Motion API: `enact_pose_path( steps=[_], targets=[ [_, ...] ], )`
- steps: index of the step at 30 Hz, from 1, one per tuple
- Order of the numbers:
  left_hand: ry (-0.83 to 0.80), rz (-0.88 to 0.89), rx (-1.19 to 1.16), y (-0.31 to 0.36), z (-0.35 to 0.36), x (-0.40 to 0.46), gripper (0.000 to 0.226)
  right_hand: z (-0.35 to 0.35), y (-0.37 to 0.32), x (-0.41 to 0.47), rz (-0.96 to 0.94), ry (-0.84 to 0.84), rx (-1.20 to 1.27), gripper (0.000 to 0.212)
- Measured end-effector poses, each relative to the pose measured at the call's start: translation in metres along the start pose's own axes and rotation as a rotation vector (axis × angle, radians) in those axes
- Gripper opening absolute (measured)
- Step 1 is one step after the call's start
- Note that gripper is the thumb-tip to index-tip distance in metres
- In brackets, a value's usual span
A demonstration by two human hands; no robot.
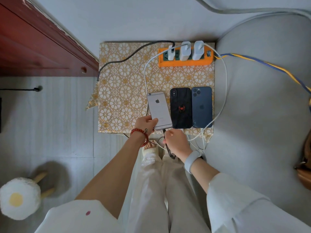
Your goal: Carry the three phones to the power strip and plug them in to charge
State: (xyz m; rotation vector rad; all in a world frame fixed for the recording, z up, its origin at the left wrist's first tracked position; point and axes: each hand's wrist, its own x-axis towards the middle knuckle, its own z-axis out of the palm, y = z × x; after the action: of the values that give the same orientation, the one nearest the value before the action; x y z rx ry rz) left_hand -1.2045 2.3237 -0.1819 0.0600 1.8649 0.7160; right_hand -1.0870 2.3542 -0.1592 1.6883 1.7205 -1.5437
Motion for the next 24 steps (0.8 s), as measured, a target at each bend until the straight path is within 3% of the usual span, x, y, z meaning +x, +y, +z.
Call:
enact_pose_path(
  steps=[6,12,18,24],
  targets=[
    [0.094,0.12,0.411,0.006,0.002,0.007,0.028,-0.023,0.013,0.012,-0.244,0.234,-0.361,0.035],
    [0.131,0.253,0.597,0.005,0.006,0.006,0.058,-0.03,0.023,0.031,-0.321,0.075,-0.672,0.057],
    [0.097,0.173,0.619,0.006,0.011,0.005,0.064,-0.026,0.026,0.035,-0.307,0.058,-0.725,0.061],
    [0.075,0.095,0.787,0.016,0.01,0.002,0.06,-0.039,0.01,0.033,-0.22,-0.06,-0.595,0.051]
  ],
)
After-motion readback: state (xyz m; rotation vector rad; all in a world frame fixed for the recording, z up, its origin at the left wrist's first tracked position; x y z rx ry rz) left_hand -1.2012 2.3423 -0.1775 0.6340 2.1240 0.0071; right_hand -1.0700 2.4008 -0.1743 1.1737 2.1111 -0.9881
